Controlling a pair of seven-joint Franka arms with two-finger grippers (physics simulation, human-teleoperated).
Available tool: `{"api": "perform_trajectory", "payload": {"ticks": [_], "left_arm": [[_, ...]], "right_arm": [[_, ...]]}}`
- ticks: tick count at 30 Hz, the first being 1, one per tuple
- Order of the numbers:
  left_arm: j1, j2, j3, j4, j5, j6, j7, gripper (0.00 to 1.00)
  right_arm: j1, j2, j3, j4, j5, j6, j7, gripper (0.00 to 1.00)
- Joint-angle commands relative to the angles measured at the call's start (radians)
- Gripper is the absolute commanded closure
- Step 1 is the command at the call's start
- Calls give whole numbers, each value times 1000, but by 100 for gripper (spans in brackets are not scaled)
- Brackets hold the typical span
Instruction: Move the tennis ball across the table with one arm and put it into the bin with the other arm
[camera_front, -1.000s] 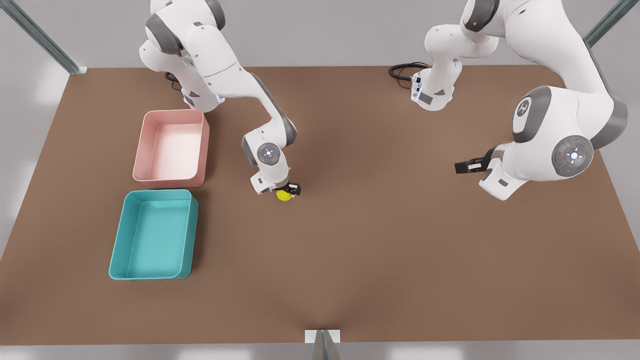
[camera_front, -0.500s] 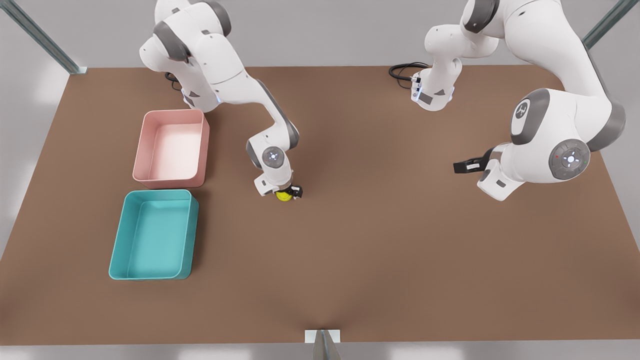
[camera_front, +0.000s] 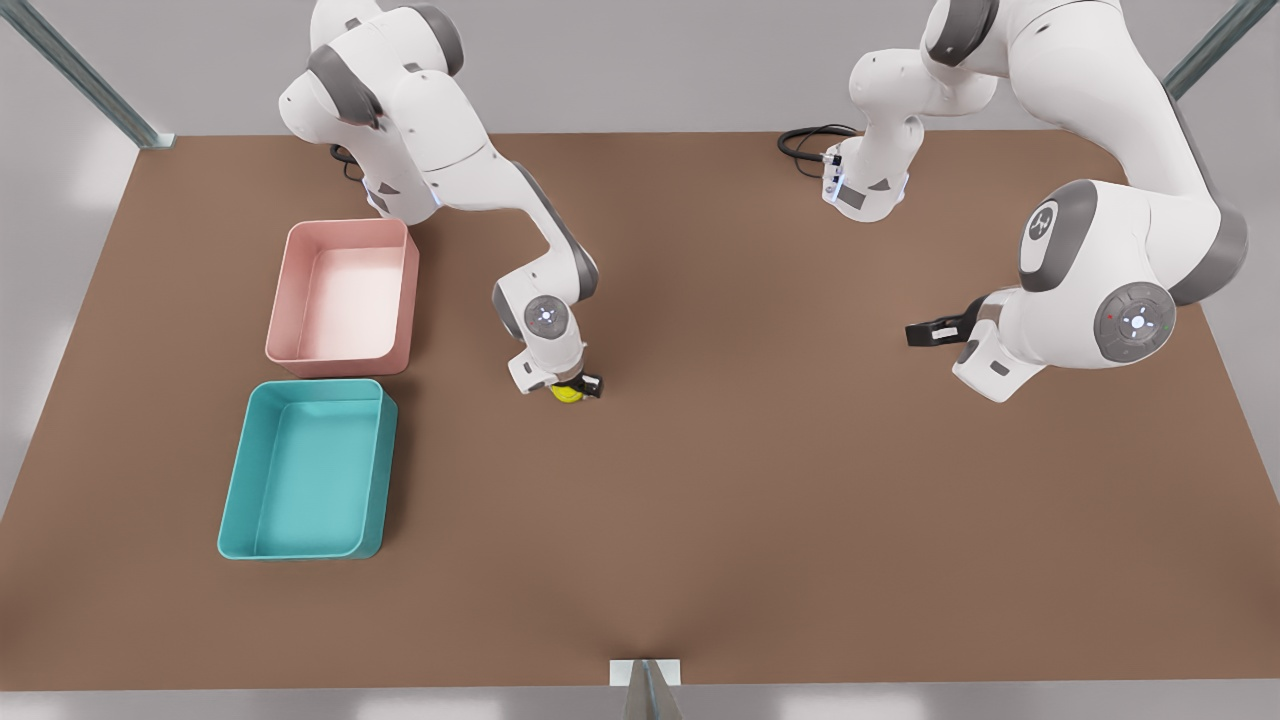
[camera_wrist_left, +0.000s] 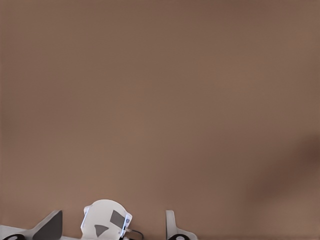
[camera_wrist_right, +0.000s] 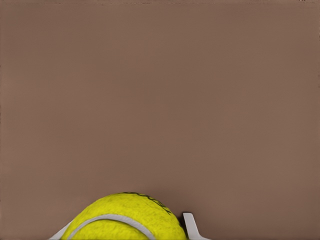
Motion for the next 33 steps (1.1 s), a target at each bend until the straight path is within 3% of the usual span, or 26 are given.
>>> {"api": "perform_trajectory", "payload": {"ticks": [1, 5, 9, 12, 17, 19, 20, 21, 27, 29, 31, 33], "left_arm": [[0, -1, 0, -1, 0, 0, -1, 0], [0, -1, 0, -1, 0, 0, -1, 0], [0, -1, 0, -1, 0, -2, -1, 0], [0, -1, 0, -1, 0, -2, -1, 0], [2, -1, 0, -14, -12, 1, -3, 0], [3, -1, 0, -25, -12, 3, -3, 0], [3, -1, 0, -25, -12, 4, -1, 0], [3, -1, 0, -25, -12, 3, -1, 0], [0, -1, 0, -27, -12, 0, -3, 0], [0, -1, 0, -27, -12, 0, -3, 0], [-2, -1, 0, -28, -10, 0, -1, 0], [-2, -1, 0, -28, -10, 0, -1, 0]], "right_arm": [[-4, -10, 0, 4, -3, -4, -5, 34], [-50, -71, -9, 50, -3, -56, -86, 34], [-139, -99, -81, 145, -171, -174, -497, 36], [-378, -79, -81, 237, -189, -174, -1055, 36], [-628, -1, -83, 361, -186, -174, -1459, 36], [-670, 30, -81, 366, -175, -176, -1471, 36], [-670, 32, -78, 353, -168, -177, -1462, 26], [-667, 32, -77, 335, -154, -179, -1461, 0], [-674, -27, -77, 350, -94, -353, -1459, 0], [-644, -66, -72, 499, 15, -727, -1046, 0], [-582, -376, -74, 398, 6, -964, -809, 0], [-585, -490, -80, 401, -37, -1050, -804, 0]]}}
